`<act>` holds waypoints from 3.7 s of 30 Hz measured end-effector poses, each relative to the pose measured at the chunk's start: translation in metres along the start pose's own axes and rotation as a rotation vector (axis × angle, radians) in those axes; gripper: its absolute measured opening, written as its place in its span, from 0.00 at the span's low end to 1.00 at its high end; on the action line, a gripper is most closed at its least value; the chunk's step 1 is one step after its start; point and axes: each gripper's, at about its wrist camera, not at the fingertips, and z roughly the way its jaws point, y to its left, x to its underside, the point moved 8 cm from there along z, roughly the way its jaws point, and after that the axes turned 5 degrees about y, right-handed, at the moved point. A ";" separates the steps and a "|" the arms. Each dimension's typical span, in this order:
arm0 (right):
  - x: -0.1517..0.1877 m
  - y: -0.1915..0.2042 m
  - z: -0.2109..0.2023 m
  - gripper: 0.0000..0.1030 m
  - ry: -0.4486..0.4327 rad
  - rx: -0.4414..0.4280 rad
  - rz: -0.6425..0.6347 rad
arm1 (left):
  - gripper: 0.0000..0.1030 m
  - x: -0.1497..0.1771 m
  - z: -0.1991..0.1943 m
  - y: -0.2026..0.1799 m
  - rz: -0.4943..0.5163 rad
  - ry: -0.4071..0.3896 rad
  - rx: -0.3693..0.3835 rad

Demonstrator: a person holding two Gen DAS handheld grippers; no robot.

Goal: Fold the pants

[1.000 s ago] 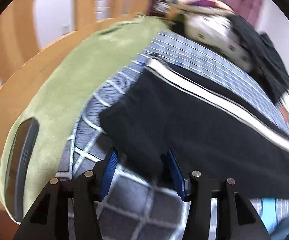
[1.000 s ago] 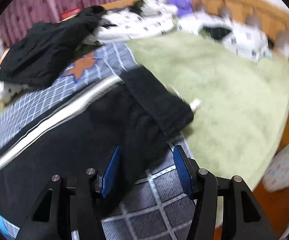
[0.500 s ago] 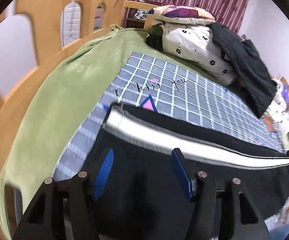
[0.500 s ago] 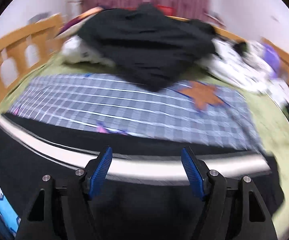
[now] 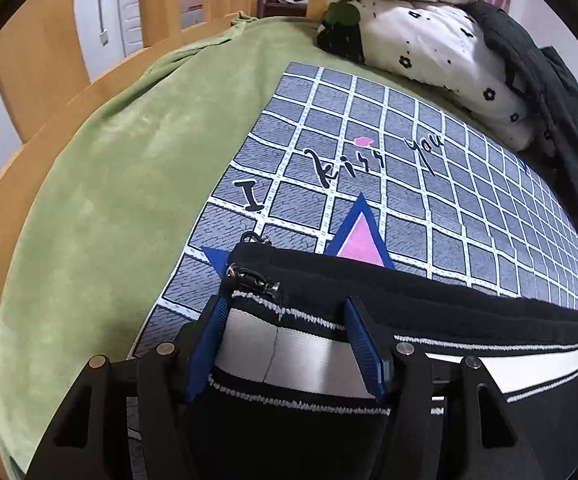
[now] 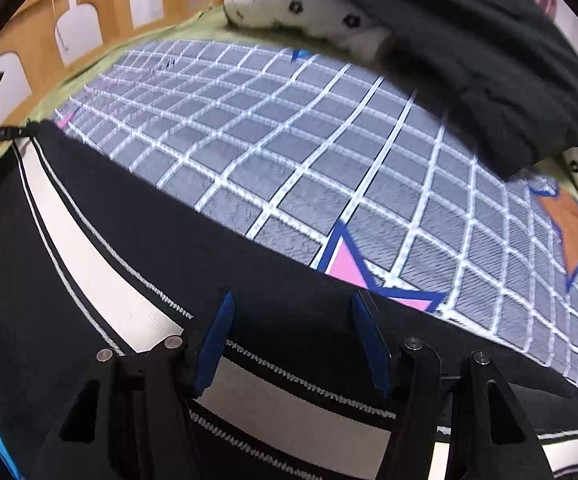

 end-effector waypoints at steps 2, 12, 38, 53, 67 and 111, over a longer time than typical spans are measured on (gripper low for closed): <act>0.001 0.004 -0.002 0.03 -0.005 -0.037 -0.016 | 0.25 -0.002 -0.006 0.003 -0.004 -0.043 -0.037; -0.022 -0.001 -0.059 0.03 -0.215 -0.040 0.006 | 0.19 -0.021 -0.031 0.008 -0.039 -0.186 0.021; 0.041 -0.156 -0.026 0.24 -0.085 0.266 0.273 | 0.72 0.014 0.005 -0.027 0.115 -0.070 -0.173; 0.097 -0.104 -0.162 0.53 -0.186 0.250 0.462 | 0.70 0.077 -0.136 -0.047 0.040 -0.124 0.020; 0.041 0.009 -0.288 0.58 -0.337 0.106 0.478 | 0.72 0.092 -0.251 -0.110 0.074 -0.203 0.199; 0.225 -0.012 -0.119 0.60 -0.166 0.317 0.541 | 0.74 0.229 -0.083 -0.262 0.474 -0.144 0.135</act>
